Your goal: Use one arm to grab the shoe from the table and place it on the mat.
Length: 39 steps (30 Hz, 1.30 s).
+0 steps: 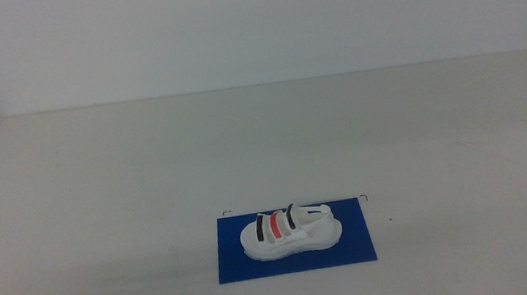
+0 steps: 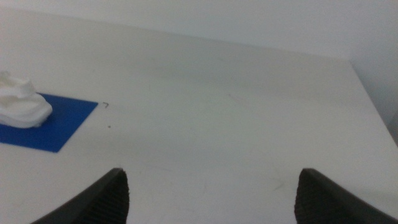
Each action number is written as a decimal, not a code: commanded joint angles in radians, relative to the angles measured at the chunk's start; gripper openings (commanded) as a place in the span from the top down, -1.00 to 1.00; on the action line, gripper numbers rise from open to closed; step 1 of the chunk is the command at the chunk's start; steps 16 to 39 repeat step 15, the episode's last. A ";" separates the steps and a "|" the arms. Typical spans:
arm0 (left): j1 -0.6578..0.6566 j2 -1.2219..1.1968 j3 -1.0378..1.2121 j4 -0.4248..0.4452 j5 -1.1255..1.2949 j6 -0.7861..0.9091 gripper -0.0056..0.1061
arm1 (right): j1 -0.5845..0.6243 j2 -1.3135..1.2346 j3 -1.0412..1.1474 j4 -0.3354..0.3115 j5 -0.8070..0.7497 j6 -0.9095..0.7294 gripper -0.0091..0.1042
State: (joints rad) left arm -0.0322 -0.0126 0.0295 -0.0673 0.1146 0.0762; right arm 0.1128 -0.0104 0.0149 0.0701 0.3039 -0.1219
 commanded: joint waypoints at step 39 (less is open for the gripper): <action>-0.004 -0.010 0.007 -0.010 -0.083 -0.005 -0.78 | -0.008 -0.027 0.018 -0.027 -0.118 -0.005 -0.78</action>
